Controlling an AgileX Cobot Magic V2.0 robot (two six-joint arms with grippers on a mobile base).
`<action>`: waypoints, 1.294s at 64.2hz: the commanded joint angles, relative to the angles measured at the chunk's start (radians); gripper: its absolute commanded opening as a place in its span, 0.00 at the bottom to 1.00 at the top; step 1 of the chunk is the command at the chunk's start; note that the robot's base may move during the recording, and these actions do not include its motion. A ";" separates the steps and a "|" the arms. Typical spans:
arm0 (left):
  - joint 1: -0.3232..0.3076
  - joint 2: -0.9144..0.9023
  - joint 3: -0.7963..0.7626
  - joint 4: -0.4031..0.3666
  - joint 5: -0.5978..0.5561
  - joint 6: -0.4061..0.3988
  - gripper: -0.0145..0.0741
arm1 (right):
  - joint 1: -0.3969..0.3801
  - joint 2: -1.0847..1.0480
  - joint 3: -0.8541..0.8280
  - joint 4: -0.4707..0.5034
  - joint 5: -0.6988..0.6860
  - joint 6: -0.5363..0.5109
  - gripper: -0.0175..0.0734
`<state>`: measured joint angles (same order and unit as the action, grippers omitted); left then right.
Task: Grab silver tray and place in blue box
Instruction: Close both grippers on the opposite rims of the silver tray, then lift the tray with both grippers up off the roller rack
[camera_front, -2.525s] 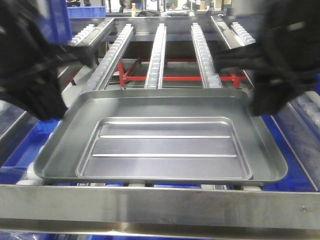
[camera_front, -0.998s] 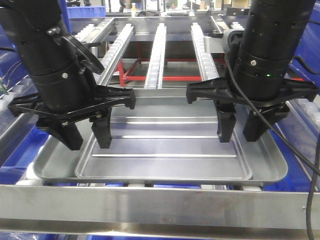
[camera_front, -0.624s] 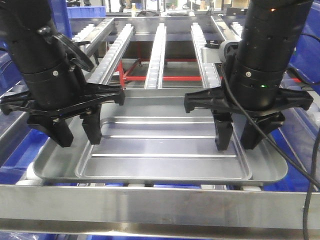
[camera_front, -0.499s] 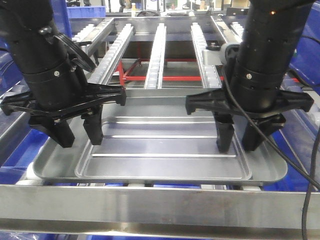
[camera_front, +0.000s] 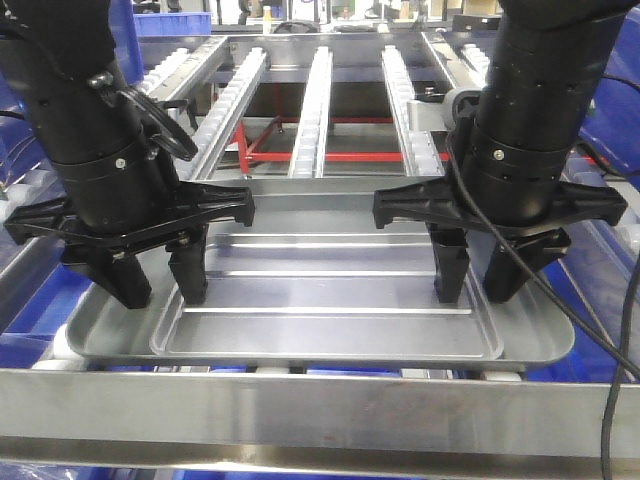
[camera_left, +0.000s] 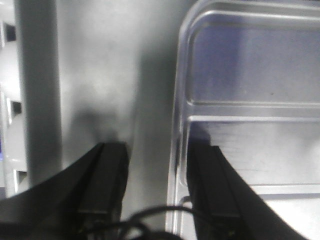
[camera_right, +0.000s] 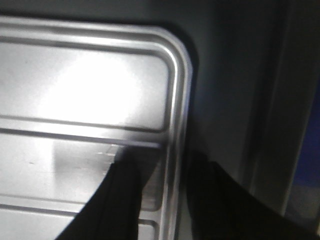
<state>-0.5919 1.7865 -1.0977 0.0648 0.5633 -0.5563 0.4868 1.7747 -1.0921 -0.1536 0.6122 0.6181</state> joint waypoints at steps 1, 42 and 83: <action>-0.004 -0.036 -0.024 -0.003 -0.024 -0.008 0.41 | -0.008 -0.034 -0.020 -0.012 -0.032 -0.009 0.59; -0.004 -0.036 -0.024 -0.003 -0.024 -0.008 0.34 | -0.008 -0.029 -0.020 -0.011 -0.020 -0.009 0.47; -0.004 -0.065 -0.062 -0.003 0.038 -0.008 0.05 | -0.007 -0.074 -0.064 -0.010 0.023 -0.009 0.22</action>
<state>-0.5919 1.7865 -1.1158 0.0523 0.5765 -0.5578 0.4818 1.7766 -1.1102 -0.1516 0.6424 0.6181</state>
